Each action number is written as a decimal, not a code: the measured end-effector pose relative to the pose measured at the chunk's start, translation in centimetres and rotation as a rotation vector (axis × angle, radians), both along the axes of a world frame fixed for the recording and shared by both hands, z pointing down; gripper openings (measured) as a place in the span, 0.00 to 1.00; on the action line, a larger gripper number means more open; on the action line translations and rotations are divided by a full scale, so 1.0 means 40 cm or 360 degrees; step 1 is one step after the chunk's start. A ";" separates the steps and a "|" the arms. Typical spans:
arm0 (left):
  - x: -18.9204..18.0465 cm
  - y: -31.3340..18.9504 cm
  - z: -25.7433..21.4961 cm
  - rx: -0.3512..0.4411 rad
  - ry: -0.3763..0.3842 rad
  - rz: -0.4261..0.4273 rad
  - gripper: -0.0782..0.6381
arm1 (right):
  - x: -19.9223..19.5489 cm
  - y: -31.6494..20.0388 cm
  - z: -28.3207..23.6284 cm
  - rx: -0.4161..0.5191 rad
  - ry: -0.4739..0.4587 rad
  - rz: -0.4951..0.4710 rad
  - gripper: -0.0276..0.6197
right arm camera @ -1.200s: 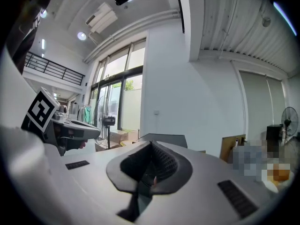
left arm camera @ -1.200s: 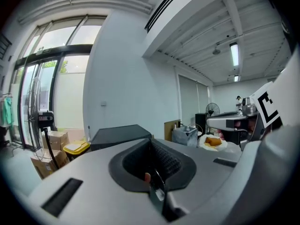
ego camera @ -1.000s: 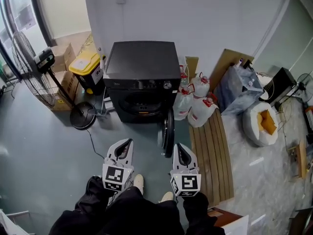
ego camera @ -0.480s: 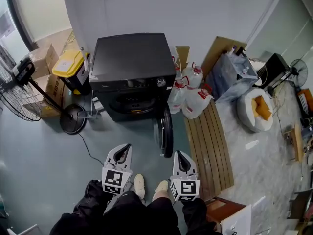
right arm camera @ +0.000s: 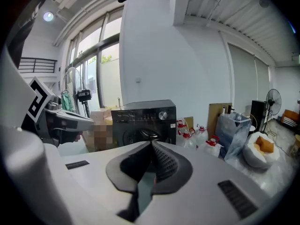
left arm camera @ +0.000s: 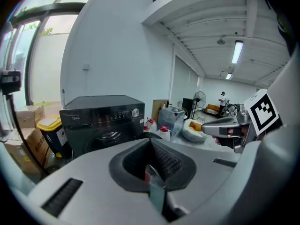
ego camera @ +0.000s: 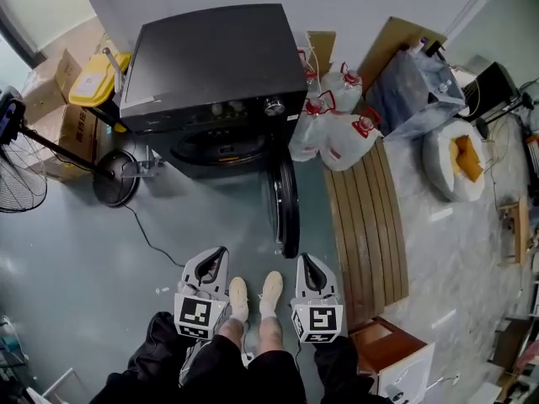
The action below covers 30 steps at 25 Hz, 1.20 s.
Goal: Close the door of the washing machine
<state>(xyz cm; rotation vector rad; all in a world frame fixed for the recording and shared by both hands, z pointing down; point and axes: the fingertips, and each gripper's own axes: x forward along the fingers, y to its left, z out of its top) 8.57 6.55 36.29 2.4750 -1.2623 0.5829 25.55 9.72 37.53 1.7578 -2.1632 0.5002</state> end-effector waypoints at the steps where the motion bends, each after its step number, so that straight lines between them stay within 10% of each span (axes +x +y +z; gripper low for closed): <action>1: 0.012 -0.011 0.032 -0.0006 -0.0007 0.0004 0.14 | 0.002 -0.011 0.037 -0.0022 -0.0003 -0.0015 0.07; 28: 0.024 0.008 0.697 -0.0335 -0.0011 -0.0124 0.14 | 0.080 0.024 0.766 -0.0470 0.0038 0.0007 0.07; 29: 0.025 0.009 0.705 -0.0340 -0.0013 -0.0129 0.14 | 0.081 0.026 0.781 -0.0491 0.0015 -0.0007 0.09; 30: 0.026 0.010 0.711 -0.0347 -0.0012 -0.0135 0.14 | 0.079 0.027 0.796 -0.0516 -0.0014 -0.0030 0.34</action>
